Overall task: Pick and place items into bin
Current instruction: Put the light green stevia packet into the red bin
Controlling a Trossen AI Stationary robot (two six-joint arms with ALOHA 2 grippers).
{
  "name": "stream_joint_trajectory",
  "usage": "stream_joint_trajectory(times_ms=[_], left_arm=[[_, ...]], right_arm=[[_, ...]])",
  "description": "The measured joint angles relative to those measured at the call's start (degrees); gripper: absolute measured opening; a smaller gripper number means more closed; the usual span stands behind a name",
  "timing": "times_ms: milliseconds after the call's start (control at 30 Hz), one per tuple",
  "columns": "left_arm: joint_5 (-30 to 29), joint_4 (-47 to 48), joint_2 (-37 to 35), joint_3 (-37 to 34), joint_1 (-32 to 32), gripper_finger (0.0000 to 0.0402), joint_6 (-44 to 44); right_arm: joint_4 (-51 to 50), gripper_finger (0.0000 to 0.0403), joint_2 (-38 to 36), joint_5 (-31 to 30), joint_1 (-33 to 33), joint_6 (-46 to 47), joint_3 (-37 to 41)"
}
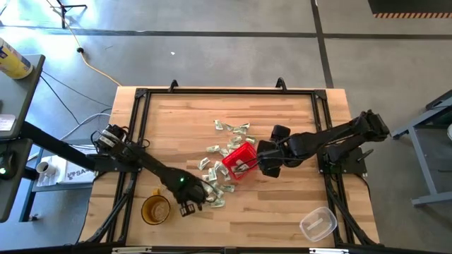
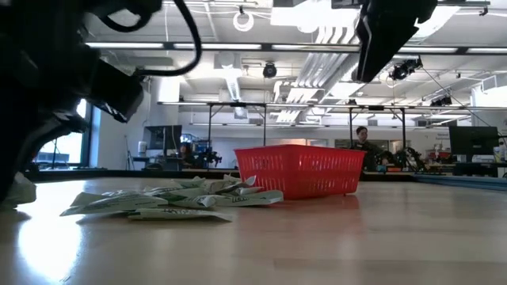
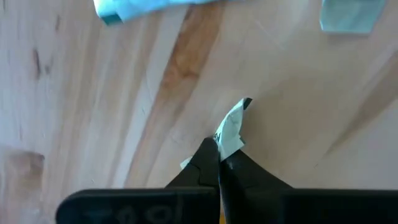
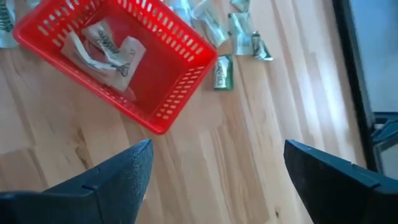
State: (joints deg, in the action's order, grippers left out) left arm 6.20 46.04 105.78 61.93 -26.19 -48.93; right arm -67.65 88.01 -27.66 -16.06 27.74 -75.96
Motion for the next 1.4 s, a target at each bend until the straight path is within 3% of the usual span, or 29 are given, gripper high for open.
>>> stream_joint_trajectory(times_ms=[100, 233, 333, 533, 600, 733, 800, 967, 1133, 1267, 1333, 1400], left_arm=[[1.48, 1.56, 0.0, 2.02, 2.08, 0.0031, 3.28], [-5.79, 2.88, -1.1, 7.88, 4.7, 0.0029, 9.03], [-6.76, 4.52, -1.66, 13.17, 7.77, 0.0029, 13.39], [-15.78, 4.22, -1.62, 24.37, 13.35, 0.0029, 20.92], [-14.99, -1.3, -1.33, 25.74, 15.37, 0.0029, 25.69], [-6.4, -11.79, 2.88, 25.51, 19.75, 0.0031, 29.21], [-5.31, -13.23, 5.6, 25.38, 21.44, 0.0058, 28.93], [-4.74, -10.23, 7.43, 25.44, 23.37, 0.0191, 23.4], [-3.36, 0.09, 1.72, 25.72, 21.1, 0.0294, 23.02], [-12.65, 16.44, -2.38, 24.62, 16.42, 0.0312, 19.42], [-12.48, 19.21, -3.89, 20.9, 15.88, 0.0302, 15.93], [-10.46, 14.88, -4.83, 16.08, 16.2, 0.0288, 11.97]], right_arm=[[-0.28, 0.0351, -0.56, -1.36, -1.58, 1.97, 0.0], [-1.13, 0.0349, -2.02, -3.61, -3.68, 4.47, 0.0], [-1.66, 0.0349, -2.61, -4.91, -4.61, 5.81, 0.0], [-4.89, 0.0349, -3.3, -3.99, -5.45, 10.49, 0.0], [-6.36, 0.0349, -3.3, -3.9, -6.18, 11.97, 0.0], [-8.24, 0.0349, -3.3, -3.91, -7.0, 14.25, 0.0], [-8.59, 0.0349, -3.3, -3.74, -7.11, 14.47, 0.0], [-9.02, 0.0349, -3.3, -3.29, -7.14, 14.49, -0.02], [-9.11, 0.0349, -3.36, -2.7, -5.55, 14.24, -0.02], [-8.12, 0.0349, -4.16, -1.09, -1.8, 11.44, -0.02], [-6.44, 0.0349, -4.58, -0.84, 0.69, 8.95, -0.04], [-4.84, 0.0349, -5.01, -0.87, 3.18, 5.95, -0.04]])
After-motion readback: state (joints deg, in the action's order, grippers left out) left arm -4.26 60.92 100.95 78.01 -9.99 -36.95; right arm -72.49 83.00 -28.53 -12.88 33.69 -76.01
